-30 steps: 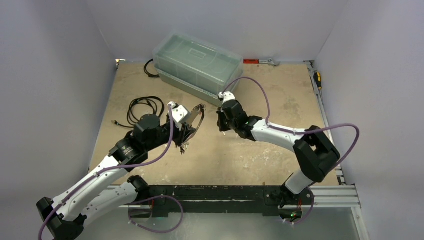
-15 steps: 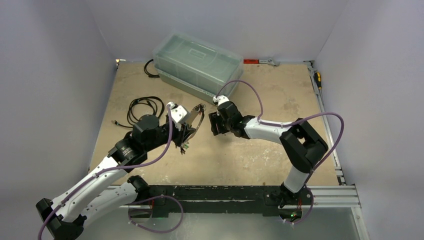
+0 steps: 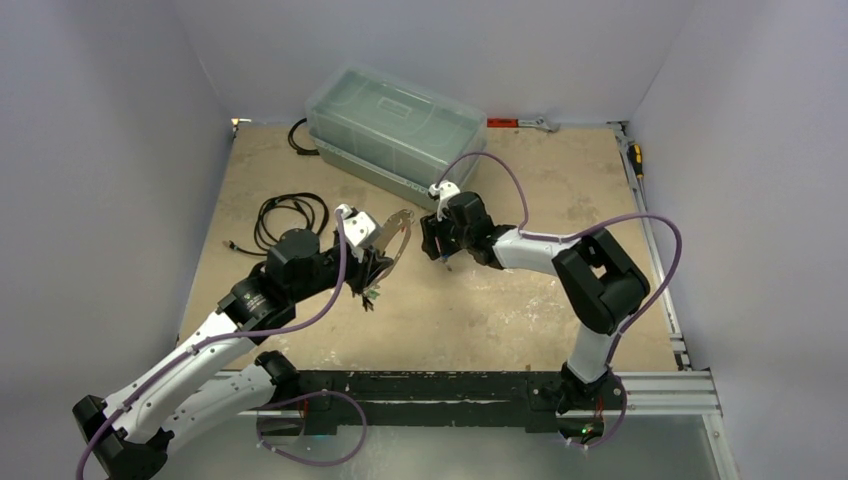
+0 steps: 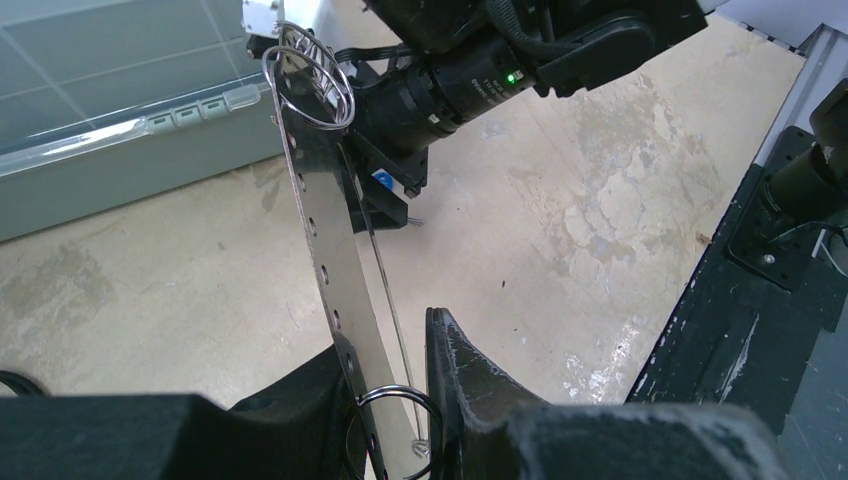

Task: Put the keys on the keyring

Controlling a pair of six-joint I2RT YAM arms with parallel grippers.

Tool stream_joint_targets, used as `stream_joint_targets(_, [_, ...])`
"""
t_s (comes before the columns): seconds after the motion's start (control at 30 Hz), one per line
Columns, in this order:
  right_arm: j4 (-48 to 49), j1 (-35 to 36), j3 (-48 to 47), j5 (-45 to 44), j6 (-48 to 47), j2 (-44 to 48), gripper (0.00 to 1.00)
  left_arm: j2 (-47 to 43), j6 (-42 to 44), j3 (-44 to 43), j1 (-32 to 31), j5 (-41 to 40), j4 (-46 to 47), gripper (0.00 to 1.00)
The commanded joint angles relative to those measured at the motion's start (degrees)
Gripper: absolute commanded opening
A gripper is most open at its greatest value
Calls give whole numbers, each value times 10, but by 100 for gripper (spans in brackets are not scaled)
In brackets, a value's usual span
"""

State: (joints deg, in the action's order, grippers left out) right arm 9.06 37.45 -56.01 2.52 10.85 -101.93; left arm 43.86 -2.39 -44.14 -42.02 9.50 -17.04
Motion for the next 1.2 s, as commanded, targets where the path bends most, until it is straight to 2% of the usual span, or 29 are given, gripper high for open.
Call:
stream_joint_targets(0.0, [39, 0, -2, 61, -20, -21, 62, -6, -10, -9, 2, 12, 37, 0])
stream_joint_targets(0.17, [25, -14, -8, 102, -14, -41, 61, -8, -10, -9, 2, 14, 38, 0])
stream_joint_targets(0.5, [-22, -15, 23, 79, -11, 0, 52, -9, -11, -9, 2, 18, 37, 0])
stream_joint_targets(0.9, [-16, -15, 46, 100, -11, 27, 44, -2, -11, -9, 2, 14, 36, 0])
stream_joint_targets(1.17, [-20, -16, 47, 94, -12, 31, 22, 2, -10, -9, 2, 11, 36, 0])
